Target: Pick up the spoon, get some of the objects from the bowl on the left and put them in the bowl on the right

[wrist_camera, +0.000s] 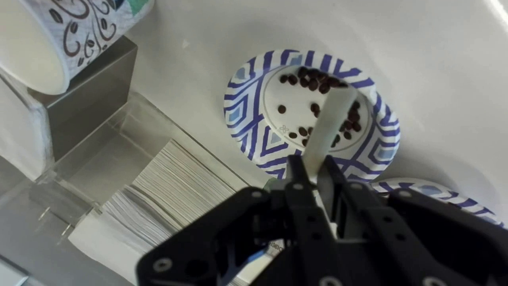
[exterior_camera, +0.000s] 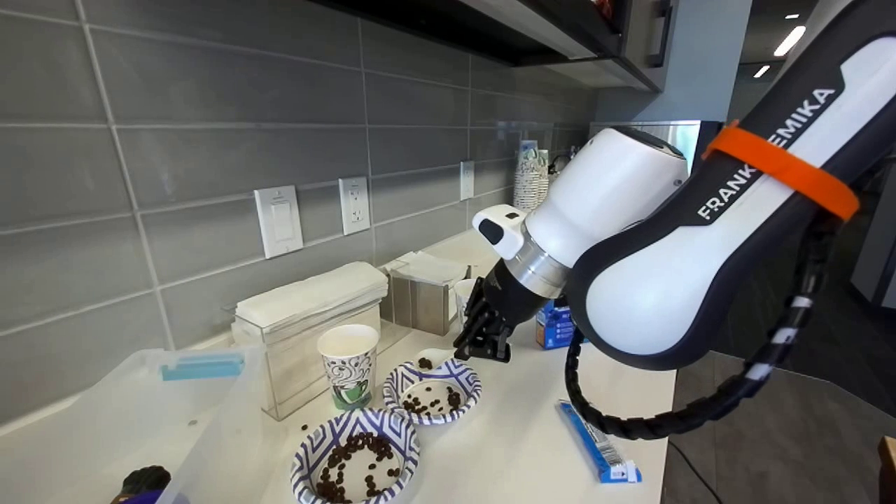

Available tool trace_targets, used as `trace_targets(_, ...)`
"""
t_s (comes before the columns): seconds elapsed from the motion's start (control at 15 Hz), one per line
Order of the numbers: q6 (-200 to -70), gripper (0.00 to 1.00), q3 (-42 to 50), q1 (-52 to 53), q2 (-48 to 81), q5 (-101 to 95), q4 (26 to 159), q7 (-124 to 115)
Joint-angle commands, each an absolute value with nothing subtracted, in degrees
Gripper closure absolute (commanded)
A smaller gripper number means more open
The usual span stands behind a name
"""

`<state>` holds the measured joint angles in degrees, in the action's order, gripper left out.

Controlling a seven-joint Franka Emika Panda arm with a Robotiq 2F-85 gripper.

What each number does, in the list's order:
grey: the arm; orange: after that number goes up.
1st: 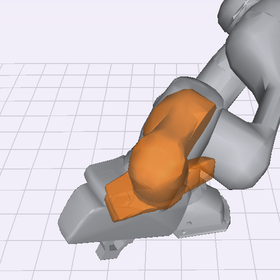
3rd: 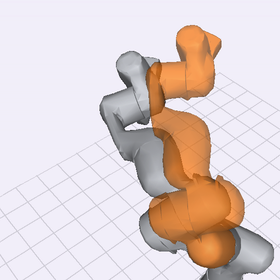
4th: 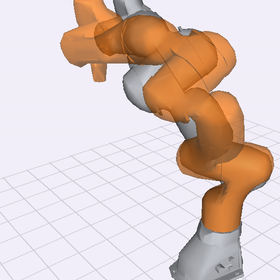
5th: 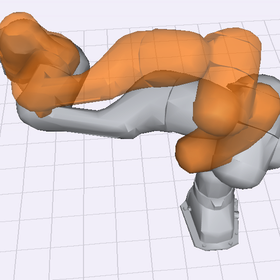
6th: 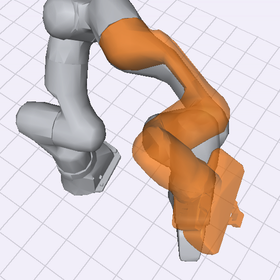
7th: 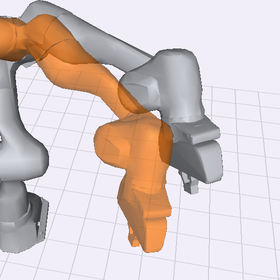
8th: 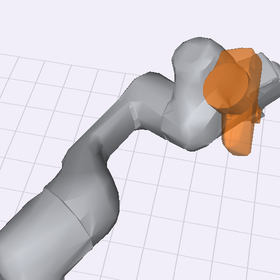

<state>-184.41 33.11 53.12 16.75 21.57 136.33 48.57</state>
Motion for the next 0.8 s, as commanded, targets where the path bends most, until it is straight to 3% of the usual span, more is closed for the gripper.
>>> trace_targets(0.0, -182.6, 0.97, 38.6, 57.1, 19.0, 18.0, 135.3, 51.2)
trace_targets(0.73, -183.4, 0.97, 47.8, 64.6, 21.5, 10.3, 135.7, 61.1)
